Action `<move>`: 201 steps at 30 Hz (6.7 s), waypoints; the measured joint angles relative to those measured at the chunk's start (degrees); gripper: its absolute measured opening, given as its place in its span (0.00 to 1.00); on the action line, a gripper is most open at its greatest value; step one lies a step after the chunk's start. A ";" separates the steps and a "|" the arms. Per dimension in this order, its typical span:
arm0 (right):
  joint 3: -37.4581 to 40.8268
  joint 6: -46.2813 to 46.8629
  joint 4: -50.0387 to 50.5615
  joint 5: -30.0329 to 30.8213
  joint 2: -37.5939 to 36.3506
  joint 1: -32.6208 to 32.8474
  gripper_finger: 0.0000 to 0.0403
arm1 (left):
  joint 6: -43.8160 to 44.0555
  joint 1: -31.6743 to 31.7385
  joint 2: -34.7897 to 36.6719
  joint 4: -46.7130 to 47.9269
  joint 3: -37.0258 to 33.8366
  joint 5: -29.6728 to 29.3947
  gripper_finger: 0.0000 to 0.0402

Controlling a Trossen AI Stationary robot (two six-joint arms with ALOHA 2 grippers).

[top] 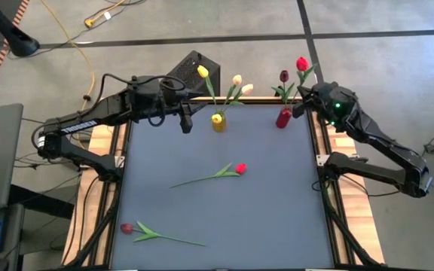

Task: Sort flowers into vase by color
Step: Put the top red flower into the red vase, then put the red flower into the red vase

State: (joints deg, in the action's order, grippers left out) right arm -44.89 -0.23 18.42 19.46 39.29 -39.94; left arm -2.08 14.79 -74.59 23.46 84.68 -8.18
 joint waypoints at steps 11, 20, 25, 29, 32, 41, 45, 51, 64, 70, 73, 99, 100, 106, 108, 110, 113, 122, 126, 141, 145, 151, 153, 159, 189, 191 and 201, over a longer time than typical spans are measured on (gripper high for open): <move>4.43 0.26 -1.54 -0.06 0.00 0.02 0.06 | 0.45 0.00 0.00 0.02 0.00 0.02 0.39; 5.62 2.21 -1.01 -0.04 0.03 0.03 0.16 | 0.58 0.02 0.00 0.26 0.00 0.02 0.39; 4.14 2.47 2.07 -0.02 0.05 0.04 0.24 | 0.27 0.02 0.00 0.30 0.00 0.02 0.39; 1.81 5.66 8.00 -0.03 0.07 0.05 0.34 | 0.26 0.02 0.00 1.64 0.00 0.02 0.39; 0.04 8.32 13.78 -0.11 0.07 0.08 0.43 | 0.23 0.02 0.00 2.87 0.00 0.02 0.39; -0.99 9.39 18.05 -10.34 0.07 0.10 0.65 | -0.62 0.02 0.00 2.91 0.00 0.00 0.39; -1.00 9.24 18.05 -11.77 0.07 0.08 0.66 | -0.61 0.02 0.00 3.13 0.00 0.35 0.39; -1.00 7.33 18.46 -12.73 0.07 0.08 0.66 | -0.47 0.04 0.00 7.40 0.00 1.81 0.39; -1.02 7.74 22.32 -17.84 0.07 0.18 0.66 | 2.38 -0.43 -0.40 21.03 0.00 11.30 0.39; -1.02 12.26 20.75 -14.99 0.48 -0.46 0.66 | 2.59 -1.85 -0.46 23.17 -1.76 11.40 0.39; -1.02 15.84 20.55 -17.85 0.71 -1.12 0.66 | 3.52 -2.39 -0.50 23.22 -2.69 11.45 0.39; -4.46 30.43 14.17 -25.42 4.94 -12.72 0.66 | 4.49 -6.19 -0.48 23.89 -3.41 11.47 0.39; -4.46 30.78 14.74 -25.41 4.94 -13.10 0.66 | 4.50 -6.19 -0.48 23.89 -3.41 11.47 0.39; -4.46 31.31 17.86 -26.76 4.92 -13.64 0.66 | 4.37 -6.16 -0.48 24.63 -3.41 11.36 0.39; -4.46 30.63 18.77 -27.95 4.92 -13.42 0.66 | 4.31 -6.16 -0.48 25.16 -3.41 11.36 0.39; -4.46 30.38 20.38 -28.69 4.90 -12.94 0.66 | 3.94 -6.16 -0.48 25.89 -3.41 11.36 0.39; -4.46 29.96 23.21 -29.78 4.79 -12.11 0.66 | 3.51 -6.16 -0.48 26.61 -3.53 11.34 0.39; -8.61 28.77 32.40 -30.38 4.50 -5.25 0.66 | 3.84 -6.19 -0.46 21.88 -13.64 11.54 0.39; -9.74 30.94 32.48 -30.40 4.48 0.38 0.66 | 4.68 -6.58 -0.48 12.89 -23.27 12.34 0.39; -9.81 37.93 26.48 -26.93 4.63 18.43 0.66 | 5.79 -10.42 -0.48 -17.52 -45.57 11.36 0.39; -9.81 37.35 25.65 -26.11 4.80 21.46 0.66 | 5.46 -12.40 -0.48 -23.87 -48.82 8.60 0.39; -9.81 34.33 25.79 -25.16 5.34 23.80 0.66 | 4.94 -15.65 -2.07 -31.55 -52.17 3.94 0.39; -9.81 32.89 26.20 -25.16 5.43 24.30 0.66 | 6.13 -16.64 -4.45 -31.91 -52.27 3.12 0.39; -9.81 28.69 26.70 -25.20 5.68 25.46 0.66 | 9.55 -19.31 -14.84 -38.99 -51.47 -0.55 0.39; -9.81 31.71 29.10 -25.53 5.66 35.77 0.66 | 4.24 -20.29 -24.81 -30.37 -39.49 -0.96 0.00; -9.81 33.37 28.89 -25.45 5.72 36.41 0.66 | 0.56 -19.27 -23.36 -27.74 -36.74 -1.03 0.00; -9.81 46.20 25.33 -18.67 5.81 44.36 0.66 | -9.20 -12.46 -9.32 -22.26 -31.07 -0.60 0.00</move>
State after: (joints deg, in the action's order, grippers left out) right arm -54.70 45.97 43.75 0.80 45.10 4.43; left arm -11.28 2.33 -83.91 1.21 53.62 -8.78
